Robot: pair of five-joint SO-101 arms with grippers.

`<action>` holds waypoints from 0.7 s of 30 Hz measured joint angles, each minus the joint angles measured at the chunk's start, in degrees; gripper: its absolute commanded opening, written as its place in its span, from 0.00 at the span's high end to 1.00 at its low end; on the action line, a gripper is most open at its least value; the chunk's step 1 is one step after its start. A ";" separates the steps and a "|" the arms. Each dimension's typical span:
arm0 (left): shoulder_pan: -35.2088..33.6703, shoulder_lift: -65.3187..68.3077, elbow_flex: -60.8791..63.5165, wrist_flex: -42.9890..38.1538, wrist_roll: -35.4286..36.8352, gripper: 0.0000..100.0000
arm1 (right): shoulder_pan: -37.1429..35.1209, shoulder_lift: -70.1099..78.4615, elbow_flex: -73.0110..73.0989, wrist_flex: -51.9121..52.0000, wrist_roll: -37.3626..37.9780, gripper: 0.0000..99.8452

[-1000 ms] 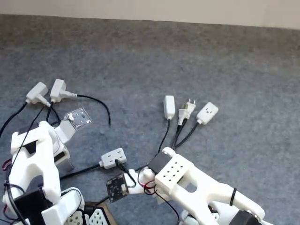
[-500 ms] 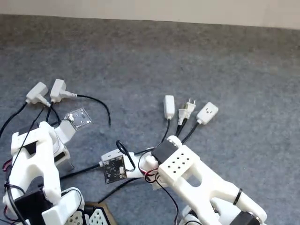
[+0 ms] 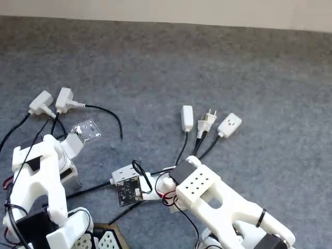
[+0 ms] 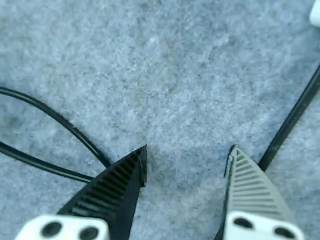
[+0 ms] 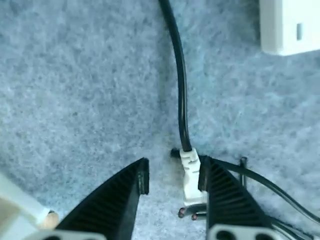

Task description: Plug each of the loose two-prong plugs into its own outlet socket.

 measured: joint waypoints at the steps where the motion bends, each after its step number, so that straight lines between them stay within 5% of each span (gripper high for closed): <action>1: 0.00 0.00 0.00 0.00 0.00 0.75 | 0.00 0.00 0.00 -0.09 0.00 0.83; 14: -0.79 0.00 0.00 0.00 0.00 0.75 | 3.60 15.74 -8.18 -0.18 0.00 0.84; 18: -0.88 0.00 0.00 0.00 0.00 0.75 | 3.78 16.18 -8.44 -0.18 0.00 0.98; 21: -0.88 0.00 0.00 0.00 0.00 0.75 | 3.87 16.18 -8.44 -0.53 0.00 0.99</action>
